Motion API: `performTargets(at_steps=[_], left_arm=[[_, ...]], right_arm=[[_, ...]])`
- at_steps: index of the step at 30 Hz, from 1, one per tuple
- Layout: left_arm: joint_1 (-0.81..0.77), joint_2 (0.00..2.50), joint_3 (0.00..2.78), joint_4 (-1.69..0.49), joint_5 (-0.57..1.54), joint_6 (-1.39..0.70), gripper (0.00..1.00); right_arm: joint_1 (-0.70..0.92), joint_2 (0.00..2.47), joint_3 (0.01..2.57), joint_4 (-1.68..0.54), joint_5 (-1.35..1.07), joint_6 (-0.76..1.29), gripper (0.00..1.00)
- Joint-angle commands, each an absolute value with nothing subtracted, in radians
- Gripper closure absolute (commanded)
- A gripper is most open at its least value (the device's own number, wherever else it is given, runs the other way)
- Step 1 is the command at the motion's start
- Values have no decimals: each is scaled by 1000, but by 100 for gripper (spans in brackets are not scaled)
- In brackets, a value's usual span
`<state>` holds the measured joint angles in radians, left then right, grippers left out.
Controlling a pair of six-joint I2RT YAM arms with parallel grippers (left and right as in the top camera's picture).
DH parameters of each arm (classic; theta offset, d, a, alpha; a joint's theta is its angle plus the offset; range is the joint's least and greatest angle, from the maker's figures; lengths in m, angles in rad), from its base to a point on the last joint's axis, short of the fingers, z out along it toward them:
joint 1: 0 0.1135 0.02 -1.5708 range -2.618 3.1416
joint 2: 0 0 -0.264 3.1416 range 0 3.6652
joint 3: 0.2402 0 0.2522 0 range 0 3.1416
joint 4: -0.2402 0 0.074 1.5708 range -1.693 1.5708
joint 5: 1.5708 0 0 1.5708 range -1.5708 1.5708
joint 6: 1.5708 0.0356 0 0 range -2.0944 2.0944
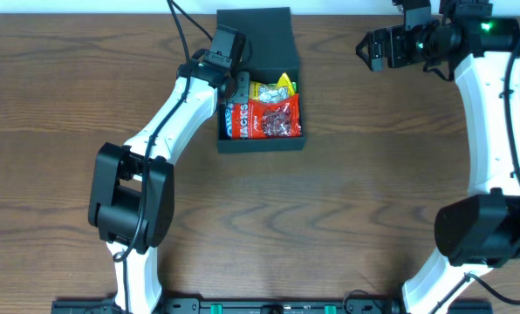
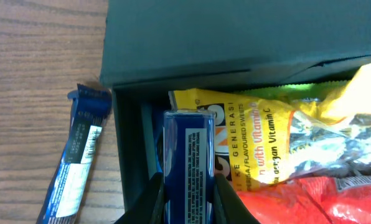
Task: Pack container
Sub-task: 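Carry the blue snack bar into the box's left side and release, then grasp the second blue snack bar with the left gripper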
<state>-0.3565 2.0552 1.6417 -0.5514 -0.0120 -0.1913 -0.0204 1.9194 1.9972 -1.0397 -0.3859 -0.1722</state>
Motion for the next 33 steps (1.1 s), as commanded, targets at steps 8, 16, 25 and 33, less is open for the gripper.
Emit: performTargets(at_steps=[8,16,25,33], left_arm=[[-354,1998,1654,-519,-81,-206,45],[-307,1866,1654,-540,-372,-74,52],[-99,1943,1650,-603,-5,19,56],[-88,2096,1650,-624,110,132,54]], right_arm=[[-25,1906,2000,-1044,-393,-165,1],[-25,1906,2000,-1044,-393,-165,1],[-25,1906,2000,-1042,-393,-165,1],[-25,1906,2000,-1040,-393,-165,1]])
